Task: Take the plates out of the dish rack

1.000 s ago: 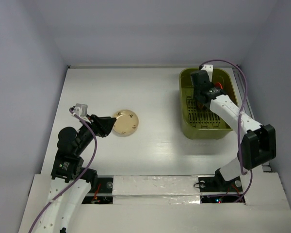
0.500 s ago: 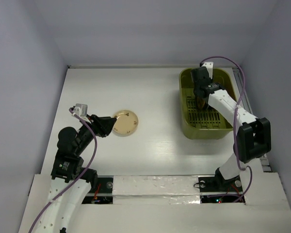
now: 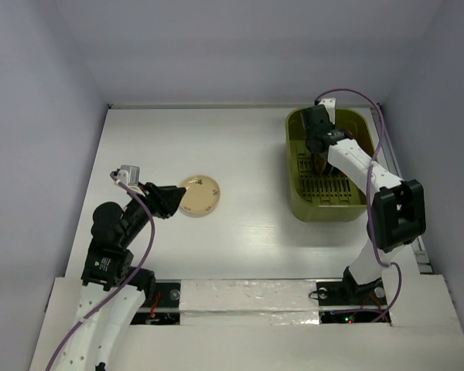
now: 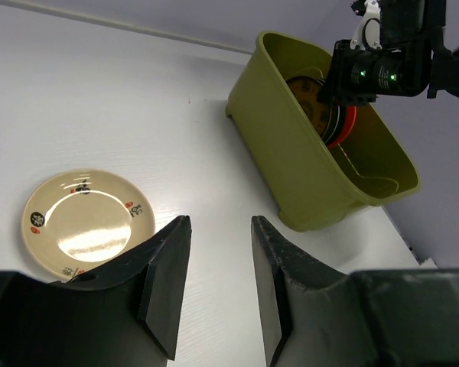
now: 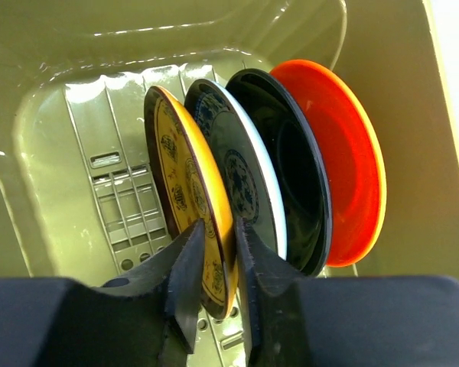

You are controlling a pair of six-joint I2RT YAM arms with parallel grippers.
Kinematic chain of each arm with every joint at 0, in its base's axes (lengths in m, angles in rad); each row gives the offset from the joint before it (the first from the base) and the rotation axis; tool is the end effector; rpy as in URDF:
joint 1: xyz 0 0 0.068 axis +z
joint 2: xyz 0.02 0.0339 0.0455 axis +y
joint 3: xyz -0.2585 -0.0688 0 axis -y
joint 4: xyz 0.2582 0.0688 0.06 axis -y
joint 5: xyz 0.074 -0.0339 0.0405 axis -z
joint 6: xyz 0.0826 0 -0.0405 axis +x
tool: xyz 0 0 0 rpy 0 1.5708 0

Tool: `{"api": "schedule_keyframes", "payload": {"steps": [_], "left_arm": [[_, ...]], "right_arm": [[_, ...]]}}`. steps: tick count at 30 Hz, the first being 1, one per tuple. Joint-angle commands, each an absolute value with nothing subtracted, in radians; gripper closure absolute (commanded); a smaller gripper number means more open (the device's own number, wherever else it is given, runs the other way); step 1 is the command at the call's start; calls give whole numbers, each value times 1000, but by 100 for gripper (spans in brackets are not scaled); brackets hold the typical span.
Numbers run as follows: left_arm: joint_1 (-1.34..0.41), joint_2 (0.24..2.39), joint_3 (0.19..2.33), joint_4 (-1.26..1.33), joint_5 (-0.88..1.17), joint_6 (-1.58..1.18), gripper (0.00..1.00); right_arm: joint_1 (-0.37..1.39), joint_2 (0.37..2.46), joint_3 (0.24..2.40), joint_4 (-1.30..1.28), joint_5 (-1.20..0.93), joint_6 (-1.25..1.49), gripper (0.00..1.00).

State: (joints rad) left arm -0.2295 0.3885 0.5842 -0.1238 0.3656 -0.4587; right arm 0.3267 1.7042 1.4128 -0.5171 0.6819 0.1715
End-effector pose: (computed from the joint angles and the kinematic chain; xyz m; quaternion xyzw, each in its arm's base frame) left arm 0.1619 -0.0681 0.3313 0.0556 0.6807 -0.3594 0.6359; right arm 0.4091 0.0837 0.2531 0.0562 0.8818 -0.2144 0.4163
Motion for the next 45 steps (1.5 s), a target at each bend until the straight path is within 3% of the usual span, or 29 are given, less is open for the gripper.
{"api": "schedule_keyframes", "payload": {"steps": [1,9,22,39,45], "left_arm": [[-235,385,600,-80,377,-457,65],[-235,382,601,-80,377,-457,65],[-235,374,598,-80,377,-457,65],[-235,373,598,-80,376,-460,65],[-235,376,600,-80,377,-459,65]], "right_arm": [[319,1704,1460,-502,715,158,73],[319,1707,1470,-515,729,156,85],[319,1660,1517,-563,733,135,95],[350,1447,1577,-611,677,127,100],[458,1333,1598,-580,664,138,100]]}}
